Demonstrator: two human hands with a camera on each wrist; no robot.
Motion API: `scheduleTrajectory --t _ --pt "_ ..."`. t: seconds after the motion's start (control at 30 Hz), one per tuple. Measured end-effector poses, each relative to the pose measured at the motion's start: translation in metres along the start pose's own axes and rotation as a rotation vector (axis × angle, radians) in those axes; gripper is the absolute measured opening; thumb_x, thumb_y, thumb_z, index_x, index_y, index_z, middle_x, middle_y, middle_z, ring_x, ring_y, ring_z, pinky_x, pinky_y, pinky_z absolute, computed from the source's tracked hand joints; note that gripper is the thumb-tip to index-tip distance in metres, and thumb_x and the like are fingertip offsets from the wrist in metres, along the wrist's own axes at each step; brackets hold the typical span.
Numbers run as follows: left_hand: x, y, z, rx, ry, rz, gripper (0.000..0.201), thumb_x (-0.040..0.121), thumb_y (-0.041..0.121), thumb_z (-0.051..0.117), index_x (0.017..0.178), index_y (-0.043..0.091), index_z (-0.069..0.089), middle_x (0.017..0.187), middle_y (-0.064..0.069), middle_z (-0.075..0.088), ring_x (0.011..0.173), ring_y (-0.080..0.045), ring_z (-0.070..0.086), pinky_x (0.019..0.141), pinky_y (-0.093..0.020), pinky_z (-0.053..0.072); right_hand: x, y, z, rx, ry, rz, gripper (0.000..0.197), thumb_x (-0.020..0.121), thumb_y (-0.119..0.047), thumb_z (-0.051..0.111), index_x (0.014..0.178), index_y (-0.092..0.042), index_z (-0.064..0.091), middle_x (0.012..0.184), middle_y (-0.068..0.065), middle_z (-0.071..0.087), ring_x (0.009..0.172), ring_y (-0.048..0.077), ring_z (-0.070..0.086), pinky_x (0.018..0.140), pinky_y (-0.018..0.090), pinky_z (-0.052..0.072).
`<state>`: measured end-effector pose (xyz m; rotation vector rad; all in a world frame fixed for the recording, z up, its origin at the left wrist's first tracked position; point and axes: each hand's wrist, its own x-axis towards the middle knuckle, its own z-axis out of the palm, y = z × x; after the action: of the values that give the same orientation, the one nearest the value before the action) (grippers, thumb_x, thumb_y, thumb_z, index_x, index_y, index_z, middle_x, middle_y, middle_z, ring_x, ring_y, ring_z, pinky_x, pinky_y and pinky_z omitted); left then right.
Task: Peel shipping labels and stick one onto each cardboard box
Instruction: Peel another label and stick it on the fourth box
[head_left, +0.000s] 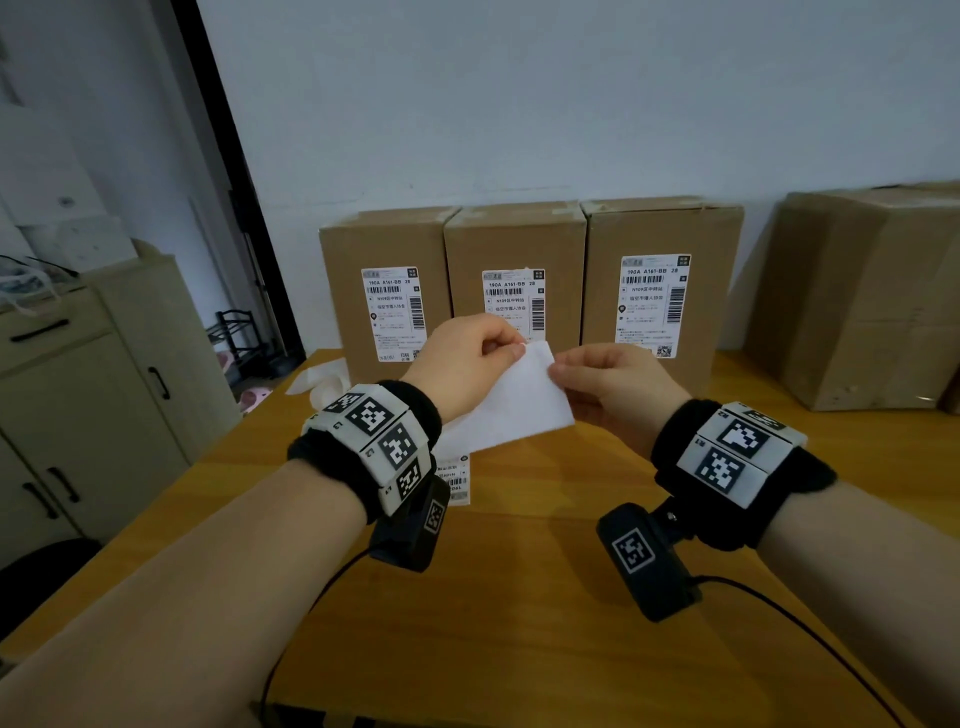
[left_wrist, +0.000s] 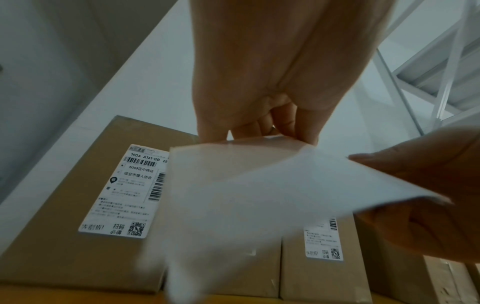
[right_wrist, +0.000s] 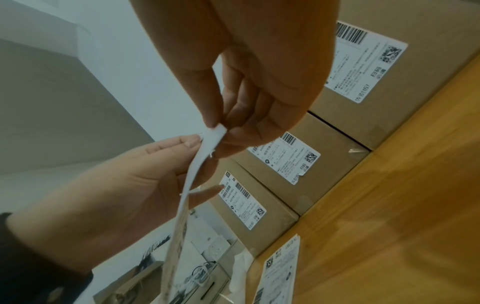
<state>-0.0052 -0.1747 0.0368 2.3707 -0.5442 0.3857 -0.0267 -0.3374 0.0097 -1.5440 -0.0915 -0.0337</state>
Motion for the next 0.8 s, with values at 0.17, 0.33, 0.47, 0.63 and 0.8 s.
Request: scheduleTrajectory --t 0.17,0.33,0.47,0.63,0.8 --pt "-0.001 -0.003 0.0 -0.037 -0.002 -0.065 0.011 0.089 0.031 0.06 0.093 0.023 0.066 0.08 0.01 0.059 0.073 -0.003 0.052 0.066 -0.018 0.044 0.007 0.004 -0.004 -0.122 0.184 -0.049 0.012 0.089 -0.008 0.058 0.079 -0.013 0.062 0.082 0.004 0.062 0.078 0.019 0.059 0.07 0.031 0.054" --pt "-0.002 -0.015 -0.007 -0.152 -0.01 -0.19 0.012 0.084 0.026 0.067 0.095 0.021 0.066 0.091 0.005 0.067 0.084 -0.008 0.062 0.073 -0.022 0.052 0.013 0.009 -0.017 -0.119 0.332 -0.012 0.007 0.092 -0.011 0.055 0.09 -0.012 0.062 0.088 0.001 0.06 0.091 0.022 0.059 0.077 0.034 0.054" --pt "-0.004 -0.021 -0.009 -0.278 0.027 -0.278 0.009 0.087 0.015 0.064 0.092 0.022 0.064 0.1 -0.001 0.07 0.091 -0.013 0.066 0.076 -0.024 0.056 0.012 0.01 -0.019 -0.107 0.337 0.007 0.009 0.092 -0.011 0.055 0.09 -0.013 0.063 0.092 0.002 0.06 0.093 0.022 0.058 0.07 0.031 0.054" --pt "-0.004 -0.026 -0.008 -0.29 0.091 -0.289 0.017 0.088 0.012 0.062 0.104 0.016 0.065 0.099 -0.002 0.07 0.089 -0.013 0.067 0.068 -0.018 0.054 0.011 0.01 -0.019 -0.116 0.293 0.002 0.023 0.084 -0.004 0.065 0.107 -0.005 0.064 0.098 0.009 0.065 0.089 0.023 0.063 0.07 0.029 0.054" --pt "-0.004 -0.03 -0.006 -0.266 0.136 -0.312 0.019 0.086 0.016 0.065 0.105 0.016 0.065 0.1 -0.003 0.071 0.088 -0.013 0.068 0.081 -0.029 0.057 0.011 0.011 -0.02 -0.064 0.279 0.033 0.008 0.086 -0.006 0.063 0.091 -0.011 0.065 0.092 0.005 0.063 0.091 0.023 0.062 0.078 0.034 0.055"
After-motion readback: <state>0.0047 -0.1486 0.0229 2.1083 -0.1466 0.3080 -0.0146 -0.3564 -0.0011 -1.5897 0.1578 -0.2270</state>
